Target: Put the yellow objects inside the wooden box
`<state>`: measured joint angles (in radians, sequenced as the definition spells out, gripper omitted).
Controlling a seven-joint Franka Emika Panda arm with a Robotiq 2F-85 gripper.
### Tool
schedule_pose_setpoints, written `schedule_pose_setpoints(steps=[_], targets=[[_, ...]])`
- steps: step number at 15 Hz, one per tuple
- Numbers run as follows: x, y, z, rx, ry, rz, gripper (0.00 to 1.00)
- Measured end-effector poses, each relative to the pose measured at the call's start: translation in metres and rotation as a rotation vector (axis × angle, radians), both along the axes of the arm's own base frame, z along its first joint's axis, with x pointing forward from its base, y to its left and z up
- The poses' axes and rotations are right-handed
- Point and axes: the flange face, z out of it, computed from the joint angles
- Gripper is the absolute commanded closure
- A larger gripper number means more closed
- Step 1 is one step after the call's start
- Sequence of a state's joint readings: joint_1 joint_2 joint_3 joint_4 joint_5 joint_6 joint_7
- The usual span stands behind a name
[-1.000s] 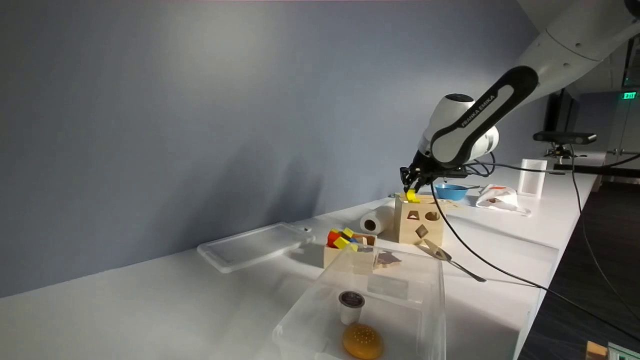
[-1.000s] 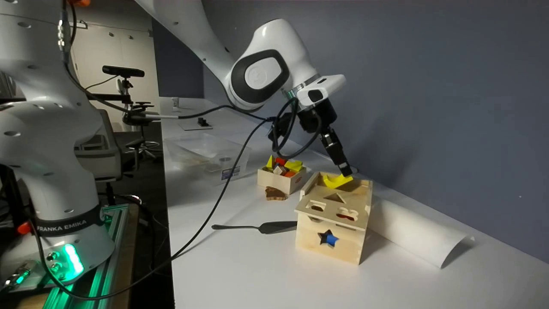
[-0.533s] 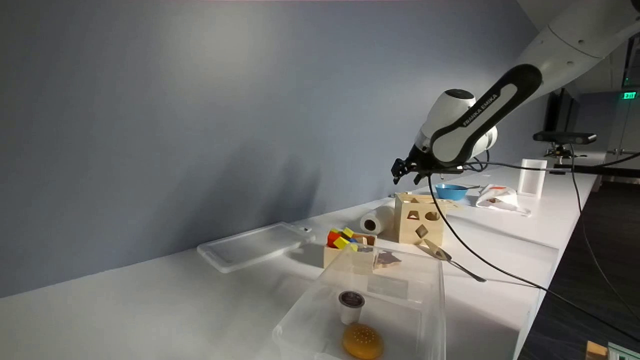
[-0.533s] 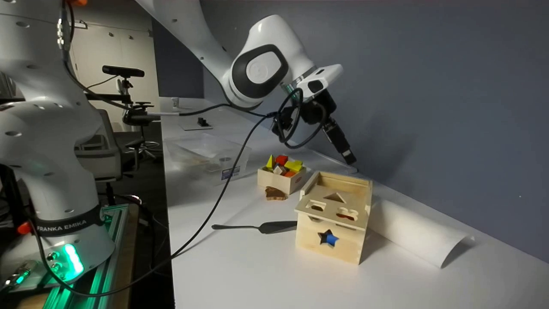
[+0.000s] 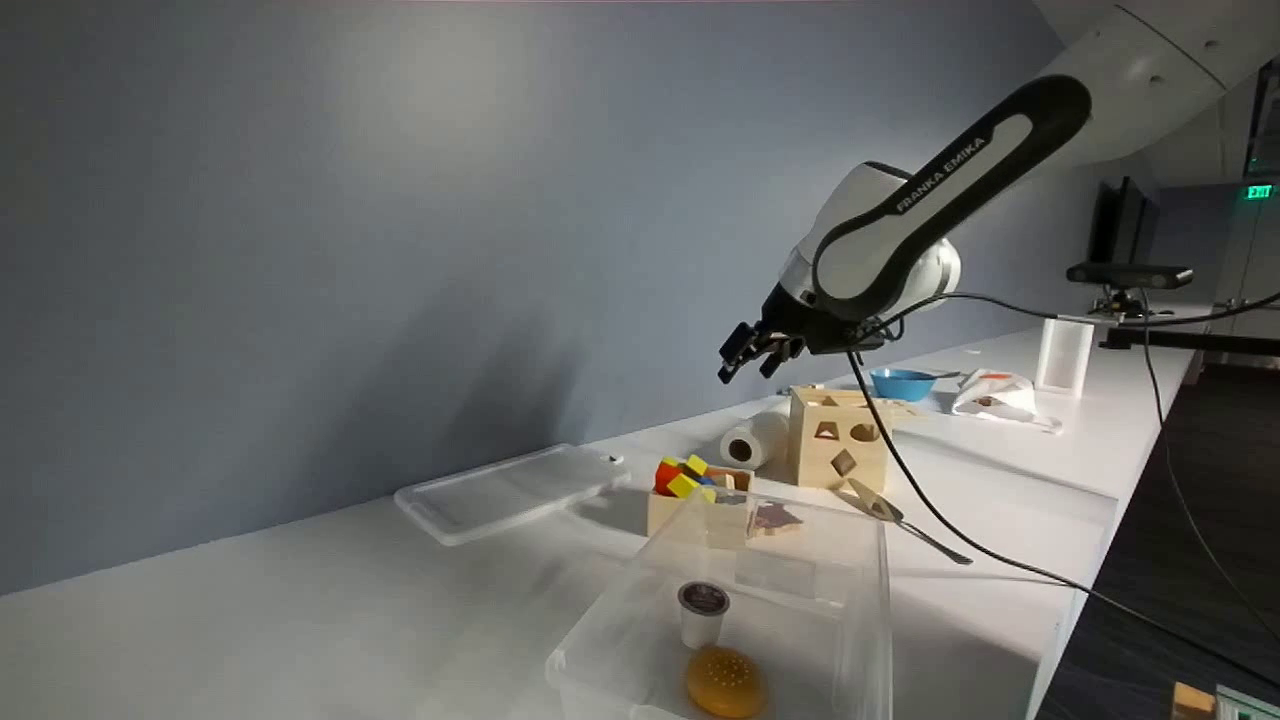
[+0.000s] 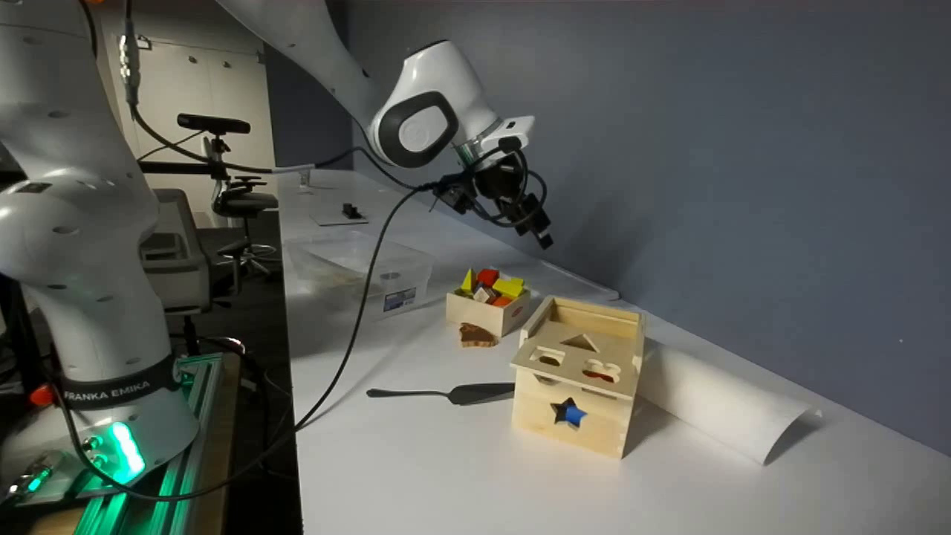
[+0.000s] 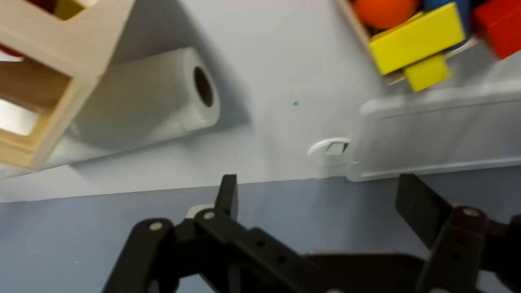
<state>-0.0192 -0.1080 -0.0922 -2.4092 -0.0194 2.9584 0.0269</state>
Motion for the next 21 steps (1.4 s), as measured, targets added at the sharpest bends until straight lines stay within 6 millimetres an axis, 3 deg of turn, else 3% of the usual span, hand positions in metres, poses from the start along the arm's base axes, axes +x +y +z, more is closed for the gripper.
schedule_pose_setpoints(steps=[3,6,9,13,19,21], targets=[[-0.002,0.042,-0.014,0.023,0.077,0.159,0.00],[-0.005,0.060,-0.025,0.057,0.169,0.298,0.00],[-0.005,0.050,-0.032,0.145,0.247,0.293,0.00],[0.006,0.018,-0.034,0.280,0.257,0.158,0.00],[0.011,0.018,-0.033,0.302,0.257,0.136,0.00],[0.014,0.016,-0.036,0.289,0.257,0.057,0.00]])
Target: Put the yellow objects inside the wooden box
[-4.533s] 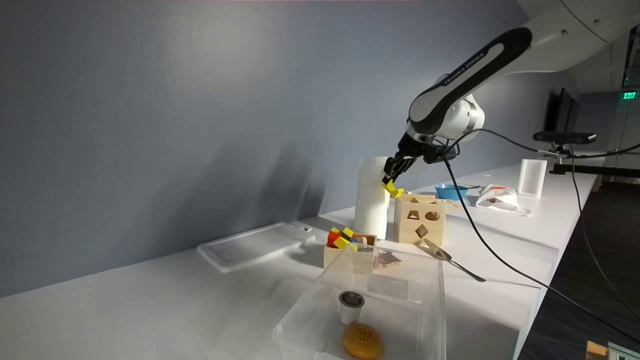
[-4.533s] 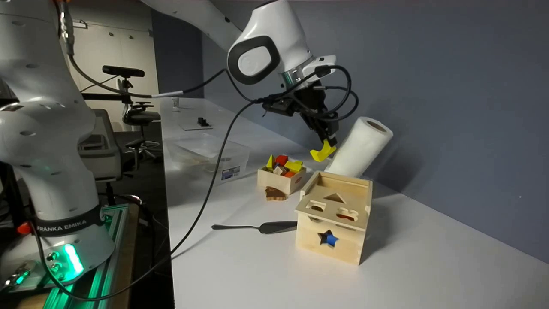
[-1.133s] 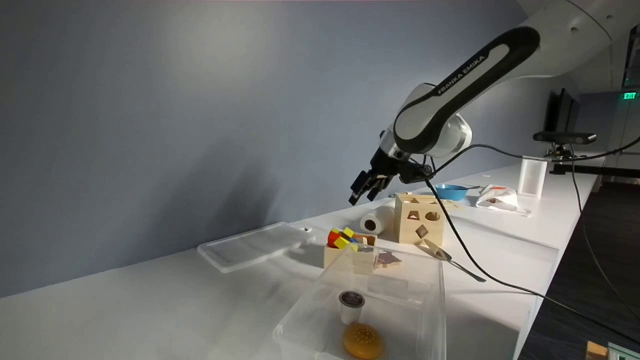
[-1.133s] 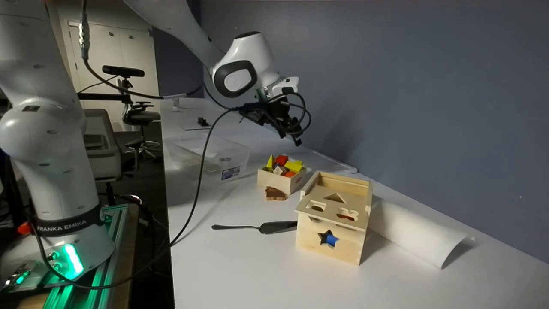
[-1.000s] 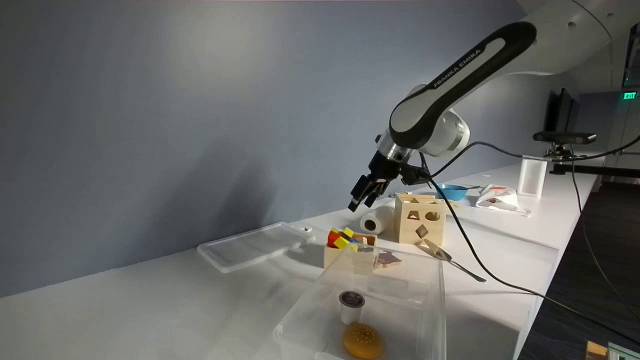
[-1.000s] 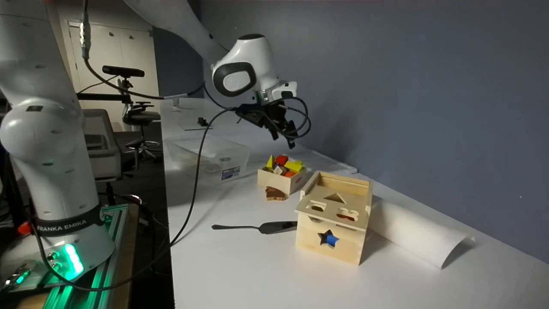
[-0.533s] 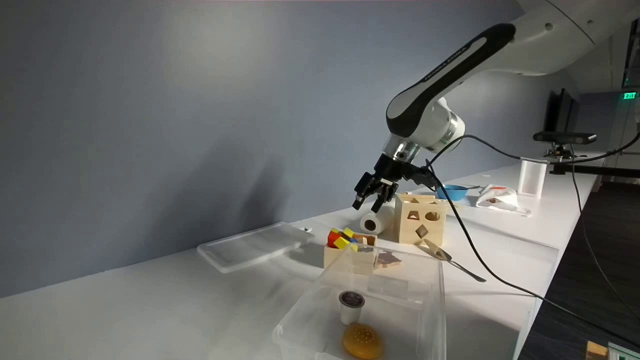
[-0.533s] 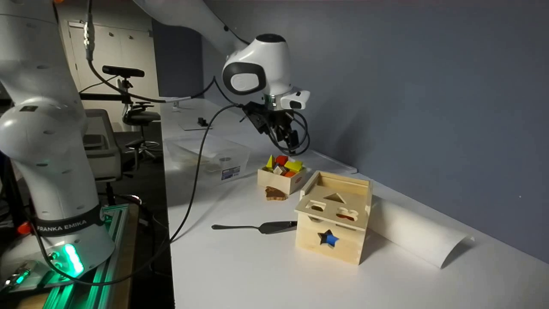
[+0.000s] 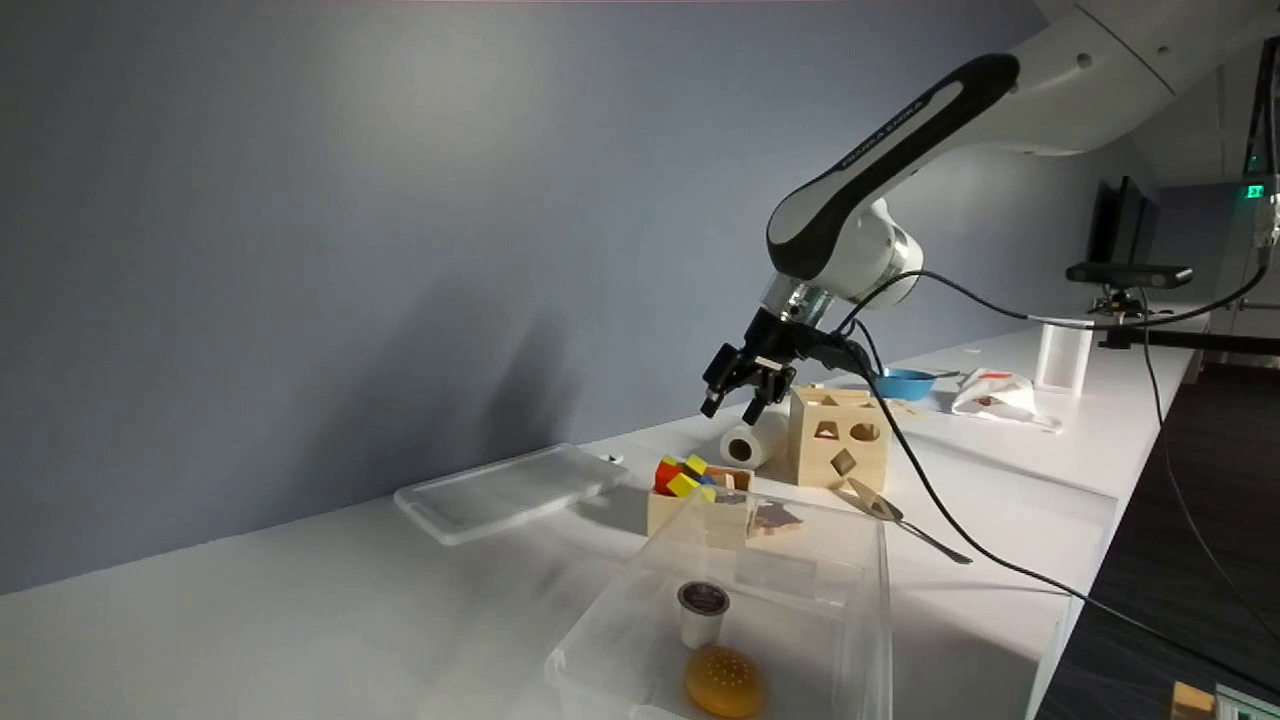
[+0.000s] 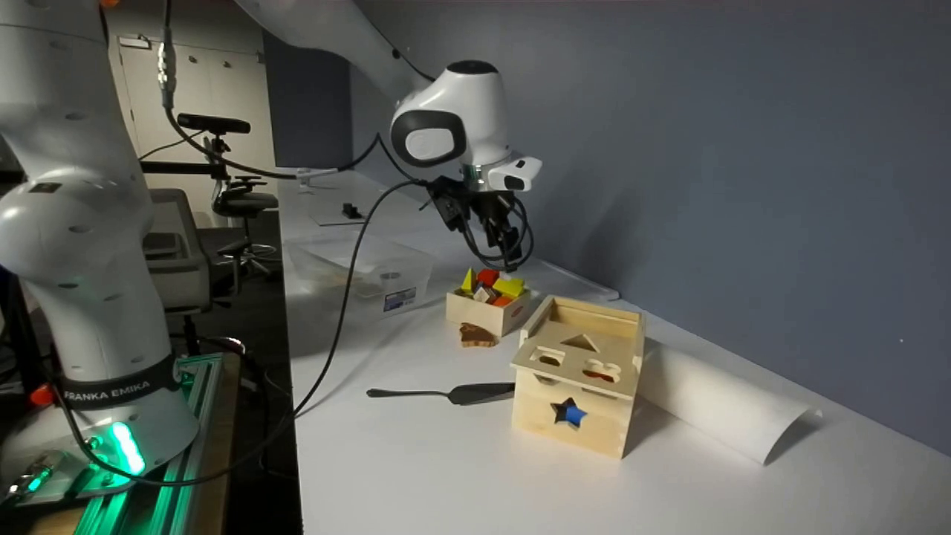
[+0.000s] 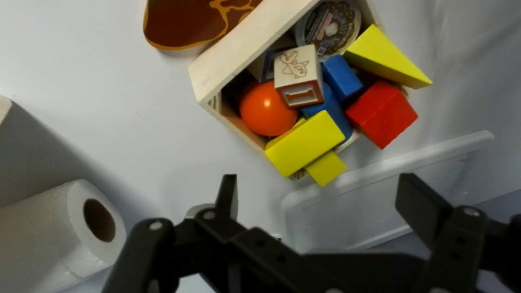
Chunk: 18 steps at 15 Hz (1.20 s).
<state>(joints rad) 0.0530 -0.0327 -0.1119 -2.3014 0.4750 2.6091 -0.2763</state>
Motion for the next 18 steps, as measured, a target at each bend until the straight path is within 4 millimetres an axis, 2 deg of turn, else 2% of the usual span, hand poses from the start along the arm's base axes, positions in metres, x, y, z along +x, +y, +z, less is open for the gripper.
schedule_pose_setpoints(steps=[2,5,8,13,16,18], targets=[[0.005,-0.003,-0.005,-0.033,0.003,-0.097,0.00],[0.008,-0.010,-0.023,-0.029,0.063,-0.248,0.00],[0.008,-0.001,-0.038,0.015,0.152,-0.366,0.00],[0.017,0.036,-0.025,0.170,0.164,-0.447,0.00],[0.024,0.036,-0.019,0.206,0.137,-0.535,0.00],[0.028,0.034,-0.023,0.220,0.136,-0.581,0.00]])
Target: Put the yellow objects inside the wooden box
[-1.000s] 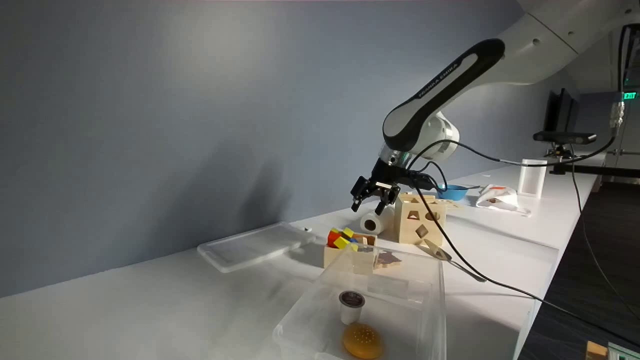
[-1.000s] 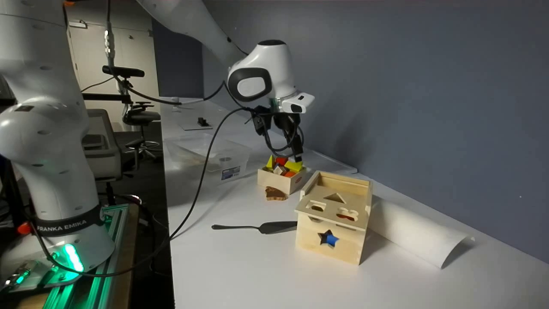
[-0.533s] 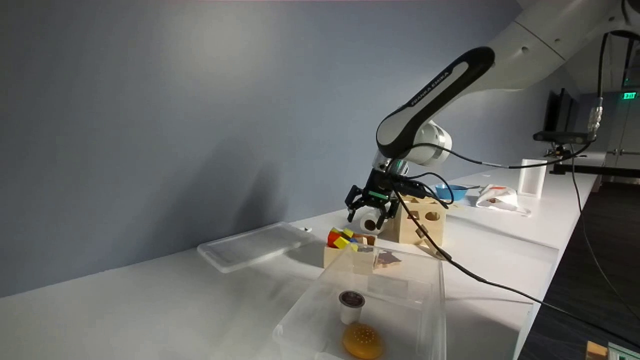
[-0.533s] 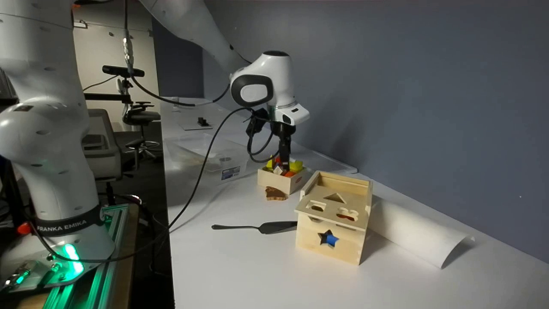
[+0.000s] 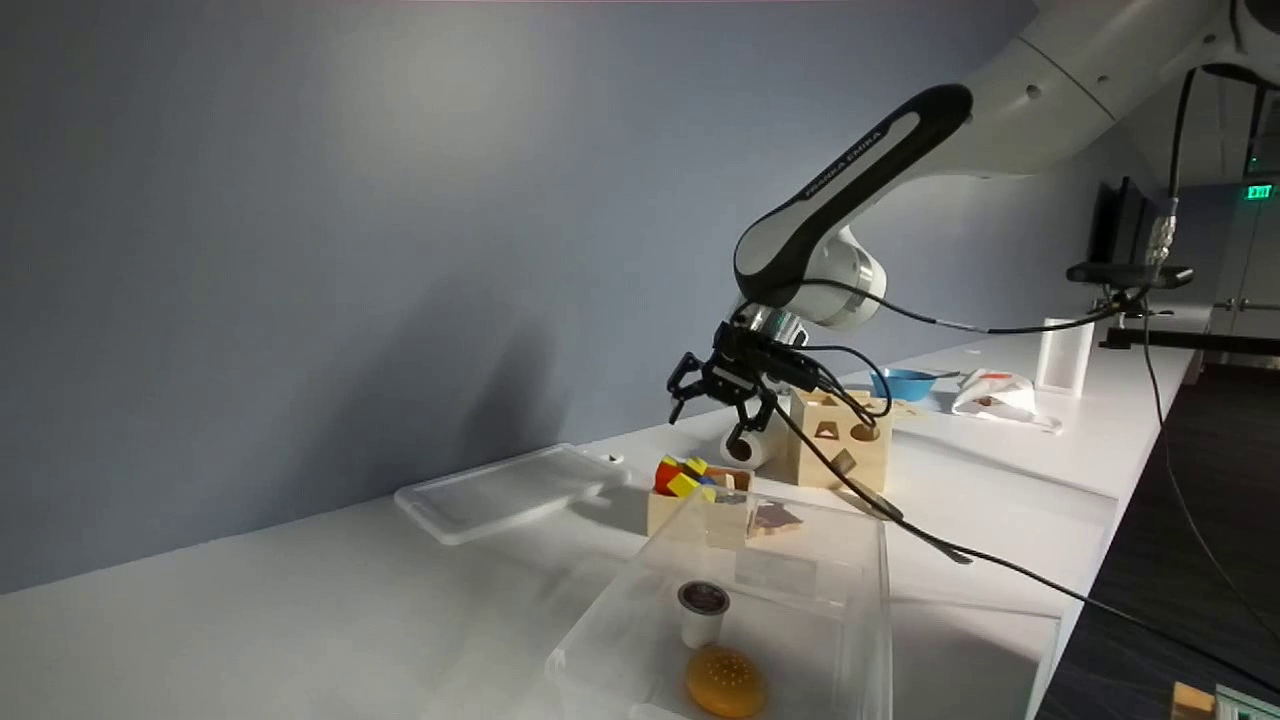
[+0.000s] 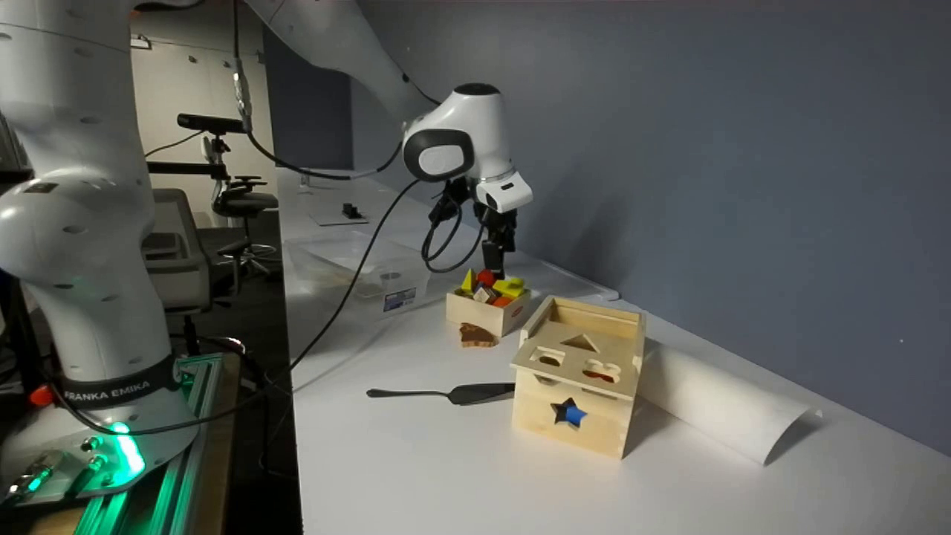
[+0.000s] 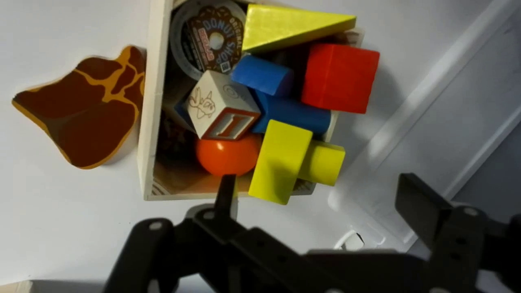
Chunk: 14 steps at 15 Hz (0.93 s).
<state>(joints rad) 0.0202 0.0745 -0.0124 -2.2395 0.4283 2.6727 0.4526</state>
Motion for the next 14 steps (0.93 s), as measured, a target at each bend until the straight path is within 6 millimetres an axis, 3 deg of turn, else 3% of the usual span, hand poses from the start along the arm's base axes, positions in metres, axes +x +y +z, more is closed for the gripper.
schedule_pose_setpoints(steps=[10,12,14], targets=[[0.019,-0.007,-0.034,-0.006,-0.001,-0.084,0.01],[0.021,-0.008,-0.038,-0.005,0.005,-0.092,0.25],[0.022,-0.010,-0.041,-0.004,0.010,-0.098,0.38]])
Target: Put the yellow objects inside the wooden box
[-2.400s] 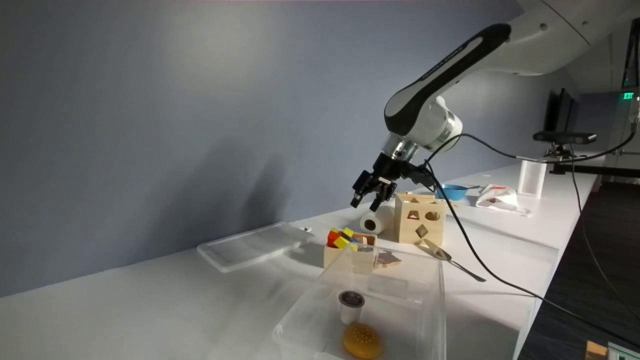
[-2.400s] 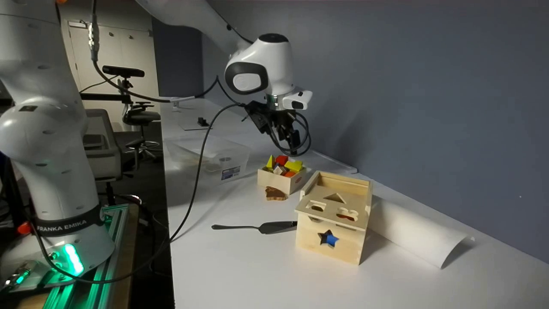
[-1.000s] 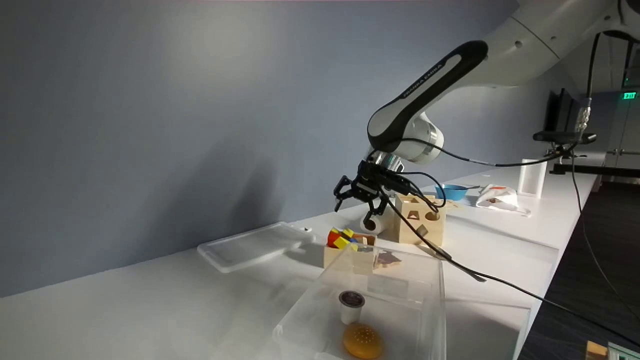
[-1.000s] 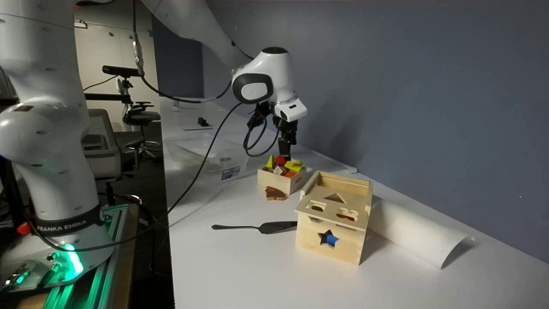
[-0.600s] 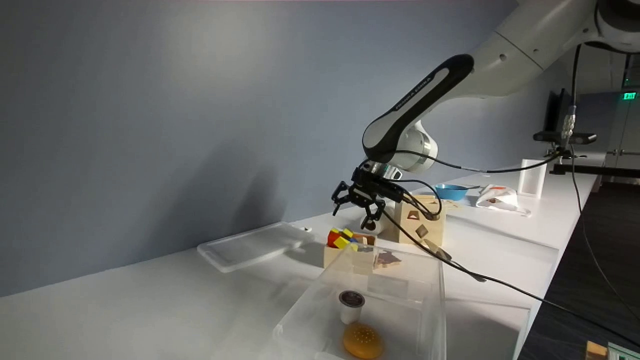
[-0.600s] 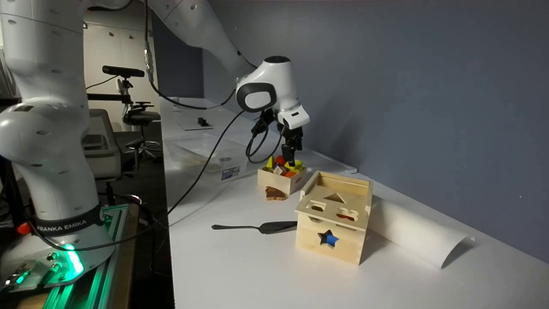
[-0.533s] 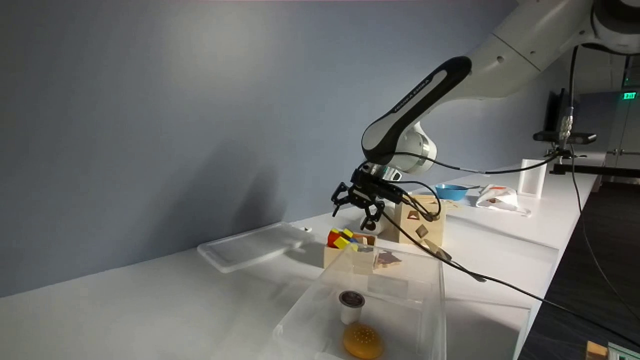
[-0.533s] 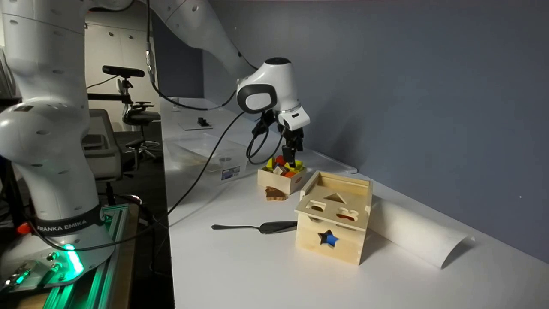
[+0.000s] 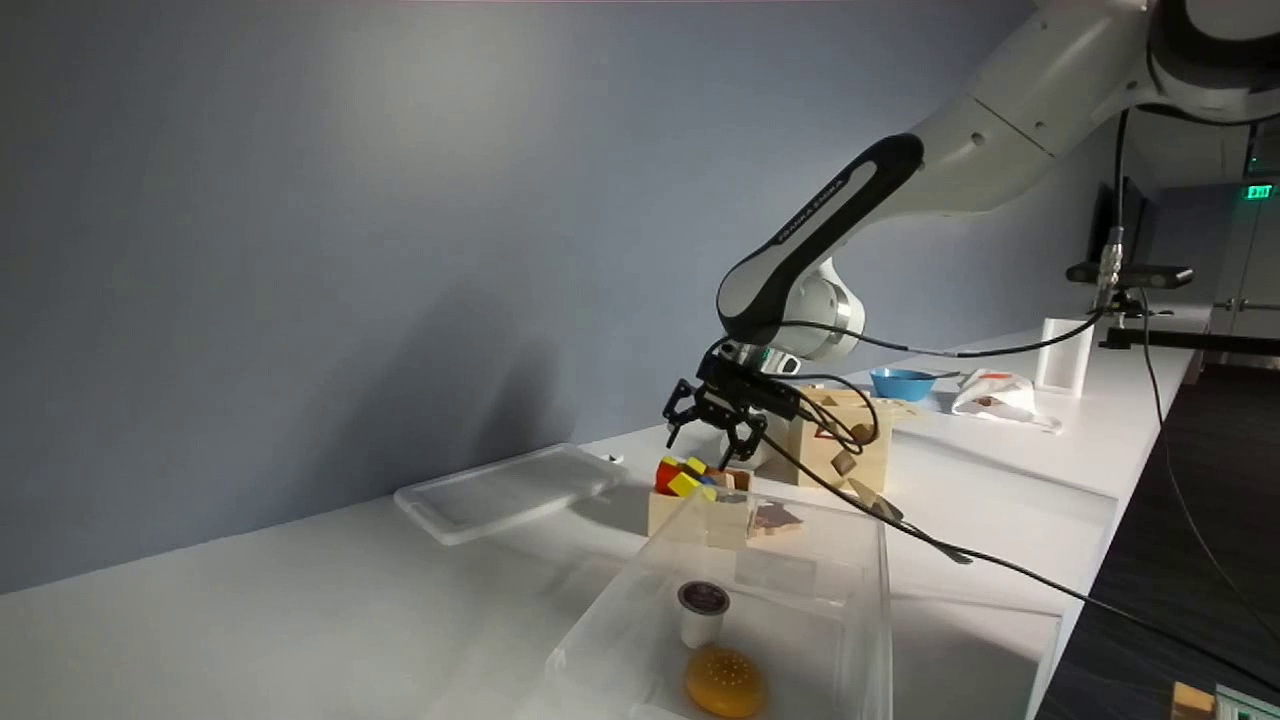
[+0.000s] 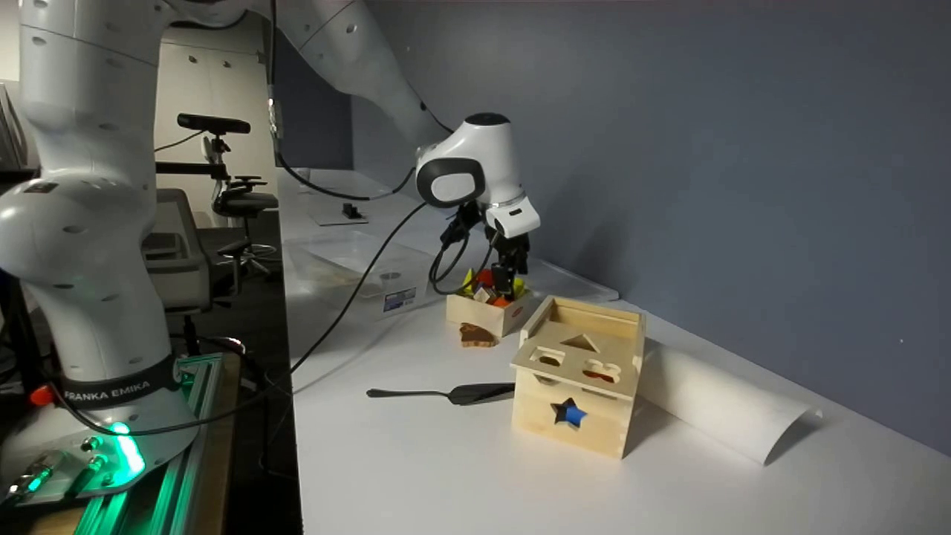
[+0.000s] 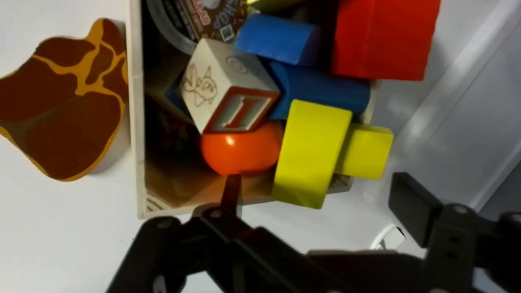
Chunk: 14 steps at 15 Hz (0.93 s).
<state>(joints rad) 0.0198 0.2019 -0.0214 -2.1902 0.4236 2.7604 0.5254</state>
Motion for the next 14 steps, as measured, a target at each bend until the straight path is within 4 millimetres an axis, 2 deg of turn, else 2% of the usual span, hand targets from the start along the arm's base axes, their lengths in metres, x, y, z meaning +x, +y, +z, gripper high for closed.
schedule_pose_setpoints(steps=[8,11,14], targets=[[0.0017,-0.0034,0.0020,-0.002,-0.002,-0.006,0.95],[0.0026,-0.0028,0.0033,-0.009,-0.001,0.004,1.00],[0.0026,-0.0016,0.0029,-0.015,0.009,0.019,0.99]])
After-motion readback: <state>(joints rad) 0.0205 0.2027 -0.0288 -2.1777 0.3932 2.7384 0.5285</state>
